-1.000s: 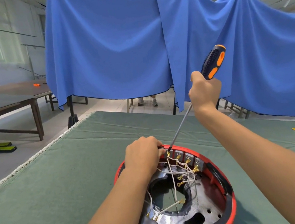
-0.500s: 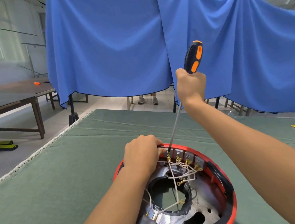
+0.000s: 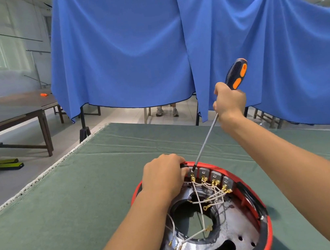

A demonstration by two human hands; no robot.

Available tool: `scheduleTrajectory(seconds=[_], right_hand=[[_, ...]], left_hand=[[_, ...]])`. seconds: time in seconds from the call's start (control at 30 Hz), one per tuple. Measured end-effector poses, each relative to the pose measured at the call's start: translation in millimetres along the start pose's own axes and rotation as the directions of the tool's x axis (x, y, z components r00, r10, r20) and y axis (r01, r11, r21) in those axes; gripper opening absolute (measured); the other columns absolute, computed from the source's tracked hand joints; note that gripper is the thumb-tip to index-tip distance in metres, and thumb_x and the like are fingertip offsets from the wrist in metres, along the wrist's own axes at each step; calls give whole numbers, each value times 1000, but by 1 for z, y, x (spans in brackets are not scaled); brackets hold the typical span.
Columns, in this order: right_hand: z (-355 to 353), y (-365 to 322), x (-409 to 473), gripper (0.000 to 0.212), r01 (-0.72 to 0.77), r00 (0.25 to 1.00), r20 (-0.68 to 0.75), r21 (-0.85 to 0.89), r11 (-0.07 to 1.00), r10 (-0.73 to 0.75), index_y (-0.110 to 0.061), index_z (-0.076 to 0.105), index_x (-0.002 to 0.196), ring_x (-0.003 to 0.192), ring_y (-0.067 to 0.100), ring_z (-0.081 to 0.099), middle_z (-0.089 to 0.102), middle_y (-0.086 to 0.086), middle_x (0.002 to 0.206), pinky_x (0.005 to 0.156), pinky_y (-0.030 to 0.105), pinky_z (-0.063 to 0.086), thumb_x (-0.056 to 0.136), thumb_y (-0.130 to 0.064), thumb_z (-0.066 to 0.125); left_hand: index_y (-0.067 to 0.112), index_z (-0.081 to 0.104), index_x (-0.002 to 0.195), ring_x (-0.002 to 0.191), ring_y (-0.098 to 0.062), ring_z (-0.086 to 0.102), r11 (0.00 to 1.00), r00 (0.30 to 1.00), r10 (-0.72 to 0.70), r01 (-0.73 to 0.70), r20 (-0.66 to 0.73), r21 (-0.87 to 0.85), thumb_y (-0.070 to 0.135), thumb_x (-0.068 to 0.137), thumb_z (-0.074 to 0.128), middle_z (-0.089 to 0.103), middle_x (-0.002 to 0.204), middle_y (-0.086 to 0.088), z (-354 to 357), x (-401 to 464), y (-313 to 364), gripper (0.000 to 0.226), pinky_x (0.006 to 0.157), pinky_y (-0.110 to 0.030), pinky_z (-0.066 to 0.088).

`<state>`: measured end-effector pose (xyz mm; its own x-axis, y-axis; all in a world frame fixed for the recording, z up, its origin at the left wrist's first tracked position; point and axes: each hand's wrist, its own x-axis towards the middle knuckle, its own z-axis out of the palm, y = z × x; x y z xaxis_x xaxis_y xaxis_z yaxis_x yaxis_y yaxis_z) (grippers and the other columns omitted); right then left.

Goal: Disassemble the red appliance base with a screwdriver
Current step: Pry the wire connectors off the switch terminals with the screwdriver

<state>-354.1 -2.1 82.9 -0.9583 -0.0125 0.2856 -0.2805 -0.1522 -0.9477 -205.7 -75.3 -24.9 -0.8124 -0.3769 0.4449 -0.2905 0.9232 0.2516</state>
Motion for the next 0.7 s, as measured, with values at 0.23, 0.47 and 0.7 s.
scheduleTrajectory(seconds=[0.23,0.47,0.7], right_hand=[[-32,-12,-36,37,201,979,-15,193,960,-202,-18,24,56,40,19,24,21,4,49,37,18,22,78,-9,52],[-62,-3,-67,31,325,944,-135,230,917,-300,-11,42,56,38,14,45,46,-2,35,50,20,43,79,-25,56],[-83,22,-77,18,211,971,-185,357,910,-153,-20,56,67,34,9,45,67,1,53,37,17,38,83,-27,62]], left_hand=[[28,62,107,101,-22,58,998,998,-42,45,55,-43,25,87,49,66,109,4,1,-1,-1,24,71,-30,39],[21,66,95,101,-15,49,977,988,-76,47,-133,-208,14,82,50,62,98,6,-13,-6,5,22,74,-27,40],[29,70,87,72,-9,48,971,992,105,-88,66,-222,20,77,52,50,64,16,-21,-19,15,23,63,-24,35]])
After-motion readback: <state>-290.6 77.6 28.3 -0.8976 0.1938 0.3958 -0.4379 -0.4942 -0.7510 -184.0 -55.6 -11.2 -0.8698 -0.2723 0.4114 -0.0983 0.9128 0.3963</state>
